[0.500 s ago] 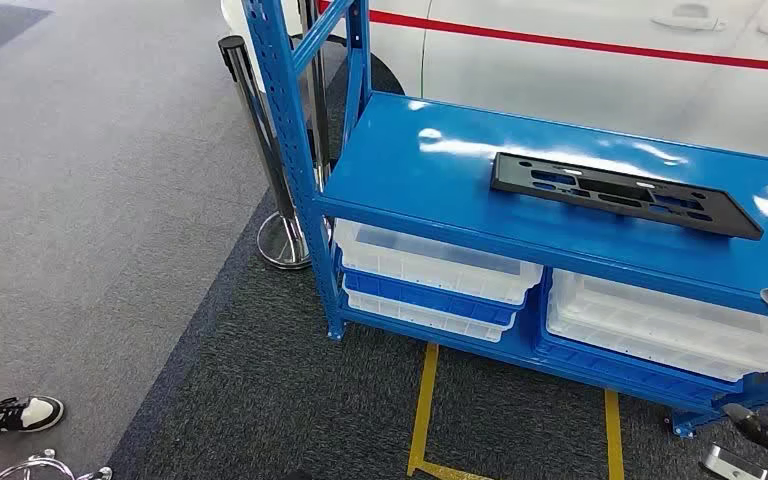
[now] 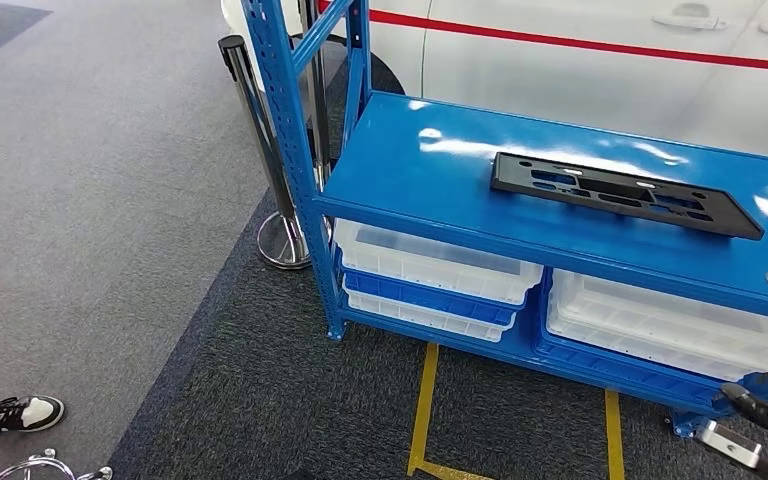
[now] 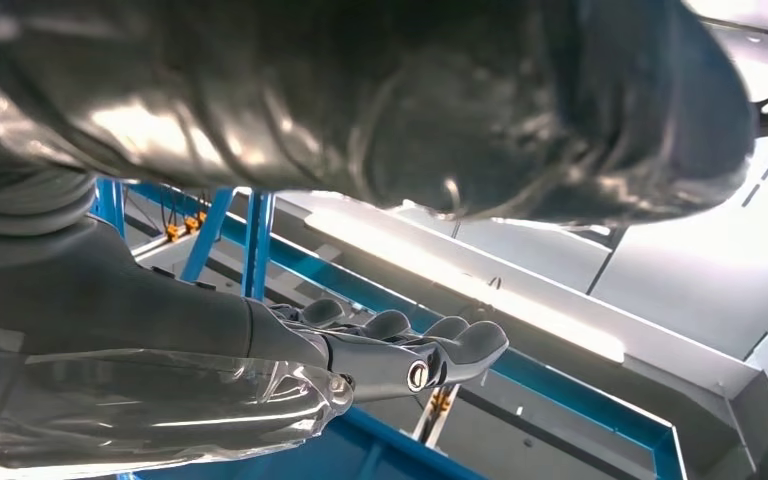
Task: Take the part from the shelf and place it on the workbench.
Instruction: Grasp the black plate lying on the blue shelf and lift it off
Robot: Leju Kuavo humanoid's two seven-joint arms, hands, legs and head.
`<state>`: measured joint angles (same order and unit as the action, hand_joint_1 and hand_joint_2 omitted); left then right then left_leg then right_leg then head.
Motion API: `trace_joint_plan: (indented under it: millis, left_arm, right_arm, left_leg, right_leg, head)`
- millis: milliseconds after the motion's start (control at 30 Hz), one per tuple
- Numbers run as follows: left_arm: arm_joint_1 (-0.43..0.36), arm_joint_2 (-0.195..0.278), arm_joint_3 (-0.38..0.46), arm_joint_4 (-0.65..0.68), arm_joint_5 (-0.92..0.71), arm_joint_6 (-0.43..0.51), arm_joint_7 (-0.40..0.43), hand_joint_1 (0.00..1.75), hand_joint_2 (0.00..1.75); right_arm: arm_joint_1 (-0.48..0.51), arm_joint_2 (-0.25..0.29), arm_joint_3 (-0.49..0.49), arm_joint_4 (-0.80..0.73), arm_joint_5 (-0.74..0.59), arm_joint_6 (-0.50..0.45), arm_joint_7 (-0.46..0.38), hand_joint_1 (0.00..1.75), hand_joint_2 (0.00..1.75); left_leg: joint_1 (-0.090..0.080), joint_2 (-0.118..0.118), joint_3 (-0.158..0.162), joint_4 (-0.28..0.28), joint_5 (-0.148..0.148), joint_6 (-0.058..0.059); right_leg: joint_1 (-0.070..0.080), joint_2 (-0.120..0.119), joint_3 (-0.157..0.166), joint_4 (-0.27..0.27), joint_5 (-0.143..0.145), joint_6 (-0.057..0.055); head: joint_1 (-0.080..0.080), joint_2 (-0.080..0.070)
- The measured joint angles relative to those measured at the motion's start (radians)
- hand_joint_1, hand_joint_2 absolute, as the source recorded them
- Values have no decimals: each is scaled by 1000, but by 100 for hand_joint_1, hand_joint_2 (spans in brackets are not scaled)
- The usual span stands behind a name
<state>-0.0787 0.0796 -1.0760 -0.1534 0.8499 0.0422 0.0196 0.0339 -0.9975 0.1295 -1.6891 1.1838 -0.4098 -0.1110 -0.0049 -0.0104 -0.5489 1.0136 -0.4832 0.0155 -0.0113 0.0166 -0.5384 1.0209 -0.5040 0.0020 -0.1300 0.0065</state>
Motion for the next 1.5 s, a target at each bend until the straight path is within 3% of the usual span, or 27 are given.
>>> trace_joint_plan:
  millis: [300, 433, 500, 567, 600, 633, 667, 700, 767, 833, 900, 967, 1000, 1067, 1133, 1167, 1200, 1267, 1333, 1400, 1467, 1500]
  left_arm:
    - [0, 0, -1, 1, 0, 3, 0, 0, 0]
    - [-1, 2, -4, 3, 1, 3, 2, 0, 0]
    - [0, 1, -9, 3, 1, 2, 6, 0, 0]
    - [0, 1, -15, 3, 1, 2, 8, 0, 0]
    - [-1, 1, -18, 3, 1, 2, 9, 0, 0]
    - [-1, 0, -20, 3, 1, 2, 8, 0, 0]
    - [-1, 0, -22, 3, 0, 3, 8, 0, 0]
    - [-1, -1, -23, 3, 0, 3, 8, 0, 0]
    - [-1, 2, -24, 5, 0, 5, 7, 0, 0]
    - [-1, 5, -25, 9, 0, 6, 6, 0, 0]
    - [-2, 5, -27, 11, 0, 7, 5, 0, 0]
    - [-2, 5, -28, 11, 0, 7, 4, 0, 0]
    - [-4, 5, -28, 11, 0, 7, 4, 0, 0]
    - [-8, 5, -28, 11, 0, 7, 1, 0, 0]
    - [-12, 5, -28, 11, 0, 7, -2, 0, 0]
    - [-12, 5, -28, 11, 0, 7, -2, 0, 0]
    - [-11, 5, -29, 11, 0, 8, -1, 0, 0]
    - [-4, 8, -31, 14, 0, 10, 3, 0, 0]
    - [6, 11, -36, 18, 1, 12, 7, 0, 0]
    - [14, 10, -42, 20, 1, 12, 11, 0, 0]
    - [25, 9, -47, 20, 1, 10, 14, 0, 0]
    - [29, 8, -48, 20, 2, 10, 15, 0, 0]
  right_arm:
    - [-11, 5, 56, 23, -3, 6, 2, 0, 0]
    - [-24, 8, 80, 31, -37, 49, -18, 0, 0]
    - [-43, 15, 105, 44, -50, 82, -31, 0, 0]
    - [-61, 31, 140, 67, -54, 109, -39, 0, 0]
    - [-68, 41, 158, 80, -55, 117, -41, 0, 0]
    - [-74, 50, 174, 91, -56, 122, -41, 0, 0]
    - [-83, 59, 188, 101, -58, 126, -41, 0, 0]
    - [-93, 69, 202, 112, -62, 128, -39, 0, 0]
    - [-114, 92, 228, 133, -70, 132, -33, 0, 0]
    - [-125, 115, 253, 151, -76, 136, -28, 0, 0]
    - [-134, 129, 270, 162, -83, 136, -25, 0, 0]
    - [-149, 139, 281, 169, -89, 136, -22, 0, 0]
    - [-156, 143, 285, 172, -91, 135, -20, 0, 0]
    - [-162, 150, 293, 177, -94, 135, -18, 0, 0]
    - [-163, 158, 302, 181, -97, 135, -16, 0, 0]
    - [-163, 162, 305, 182, -98, 134, -16, 0, 0]
    - [-164, 164, 307, 183, -99, 134, -15, 0, 0]
    - [-165, 170, 309, 184, -101, 132, -14, 0, 0]
    - [-165, 179, 312, 186, -101, 130, -13, 0, 0]
    - [-162, 186, 316, 187, -101, 128, -13, 0, 0]
    - [-162, 188, 317, 188, -102, 127, -12, 0, 0]
    - [-166, 188, 316, 189, -102, 126, -11, 0, 0]
  left_leg:
    - [-2, 0, -2, 2, -1, 2]
    - [1, 4, 16, -37, 14, 29]
    - [9, 7, 39, -68, 27, 37]
    - [10, 8, 46, -73, 26, 36]
    - [11, 8, 47, -71, 22, 34]
    - [13, 7, 48, -67, 16, 30]
    - [16, 6, 51, -60, 8, 24]
    - [21, 4, 55, -50, -3, 16]
    - [26, 3, 54, -25, -29, -6]
    - [23, 2, 47, -9, -45, -22]
    - [22, 2, 48, -6, -52, -28]
    - [24, 4, 39, 28, -68, -33]
    - [24, 6, 18, 73, -85, -34]
    - [20, 8, -62, 207, -126, -30]
    - [12, 9, -133, 297, -127, -17]
    - [5, 10, -146, 292, -99, -4]
    - [-4, 9, -142, 251, -53, 16]
    - [-27, 8, -112, 147, 30, 74]
    - [-43, 8, -82, 80, 55, 118]
    - [-49, 10, -46, 19, 51, 130]
    - [-42, 11, 8, -52, 49, 126]
    - [-36, 11, 32, -79, 48, 120]
  right_leg:
    - [-3, 0, 0, -2, 1, 3]
    - [-6, -1, 7, -13, 3, 19]
    - [-6, -6, -21, 48, -30, 20]
    - [-12, -9, -91, 169, -78, 27]
    - [-18, -10, -123, 218, -87, 33]
    - [-24, -11, -141, 235, -76, 39]
    - [-30, -12, -140, 215, -46, 45]
    - [-37, -14, -122, 161, -3, 54]
    - [-43, -13, -80, 63, 40, 66]
    - [-42, -8, -72, 44, 27, 51]
    - [-41, -7, -75, 52, 17, 24]
    - [-37, -8, -67, 54, 7, 9]
    - [-34, -9, -60, 52, 2, 3]
    - [-25, -12, -45, 49, -8, -6]
    - [-12, -14, -28, 48, -21, -13]
    - [-4, -15, -18, 47, -29, -17]
    - [6, -14, -4, 46, -38, -21]
    - [19, -14, 21, 35, -53, -28]
    - [15, -14, 40, 13, -55, -22]
    - [7, -15, 54, -5, -42, -9]
    - [5, -17, 56, 9, -33, -2]
    - [5, -15, 41, 39, -37, 3]
  head:
    - [0, 0]
    - [0, 0]
    - [1, 0]
    - [3, 0]
    - [3, 0]
    - [3, 0]
    - [3, 0]
    - [3, 0]
    - [7, 0]
    - [11, 0]
    - [11, 0]
    - [9, 0]
    - [9, 0]
    - [9, 0]
    - [8, 0]
    - [8, 0]
    - [8, 0]
    - [12, 0]
    - [18, 0]
    - [18, 0]
    - [16, 0]
    - [16, 0]
